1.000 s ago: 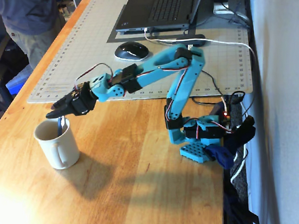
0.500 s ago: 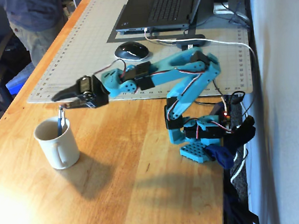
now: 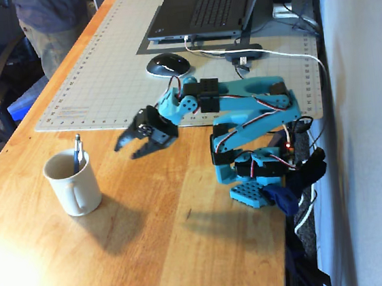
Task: Grasp a pen and put it in a mug.
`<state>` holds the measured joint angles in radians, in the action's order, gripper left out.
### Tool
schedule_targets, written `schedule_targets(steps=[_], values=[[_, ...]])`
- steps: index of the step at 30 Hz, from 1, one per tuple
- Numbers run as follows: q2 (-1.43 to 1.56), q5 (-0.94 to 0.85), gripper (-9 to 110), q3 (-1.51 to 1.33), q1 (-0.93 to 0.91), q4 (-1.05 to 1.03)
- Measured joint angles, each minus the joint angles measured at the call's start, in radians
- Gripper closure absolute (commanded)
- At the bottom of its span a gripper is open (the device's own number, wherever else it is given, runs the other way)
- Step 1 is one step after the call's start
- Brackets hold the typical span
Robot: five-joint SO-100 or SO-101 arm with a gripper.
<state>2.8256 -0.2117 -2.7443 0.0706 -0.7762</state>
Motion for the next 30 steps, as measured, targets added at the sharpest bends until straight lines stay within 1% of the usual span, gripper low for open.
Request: schedule_targets(steps=[5,12,21,27,30], values=[[0.089,0.003,94,-0.057,-0.052,-0.074],[0.25,0.003,95,-0.201,-0.12,-0.084],[0.431,0.003,95,-0.399,-0.127,-0.086],[0.453,0.003,97,-0.413,-0.127,-0.112],[0.465,0.003,99,-0.413,-0.127,-0.169]])
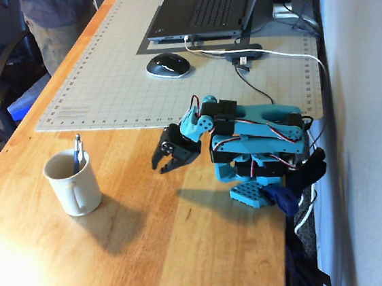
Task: Grasp a pen and put it in a mug.
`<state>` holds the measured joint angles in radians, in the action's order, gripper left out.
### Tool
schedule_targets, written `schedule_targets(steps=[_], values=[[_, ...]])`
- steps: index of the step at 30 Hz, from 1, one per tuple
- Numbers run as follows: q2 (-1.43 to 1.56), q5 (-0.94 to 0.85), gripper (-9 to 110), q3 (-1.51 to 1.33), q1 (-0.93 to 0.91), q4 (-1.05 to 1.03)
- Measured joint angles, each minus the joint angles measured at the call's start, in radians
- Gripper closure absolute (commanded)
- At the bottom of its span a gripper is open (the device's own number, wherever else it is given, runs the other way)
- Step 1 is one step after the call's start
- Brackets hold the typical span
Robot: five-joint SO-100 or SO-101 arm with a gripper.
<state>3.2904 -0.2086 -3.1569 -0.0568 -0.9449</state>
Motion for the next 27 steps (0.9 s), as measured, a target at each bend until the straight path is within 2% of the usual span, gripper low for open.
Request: schedule_targets(steps=[10,27], values=[[0.034,0.0,100,0.0,0.0,-0.179],[0.034,0.0,99,0.0,0.0,-0.193]])
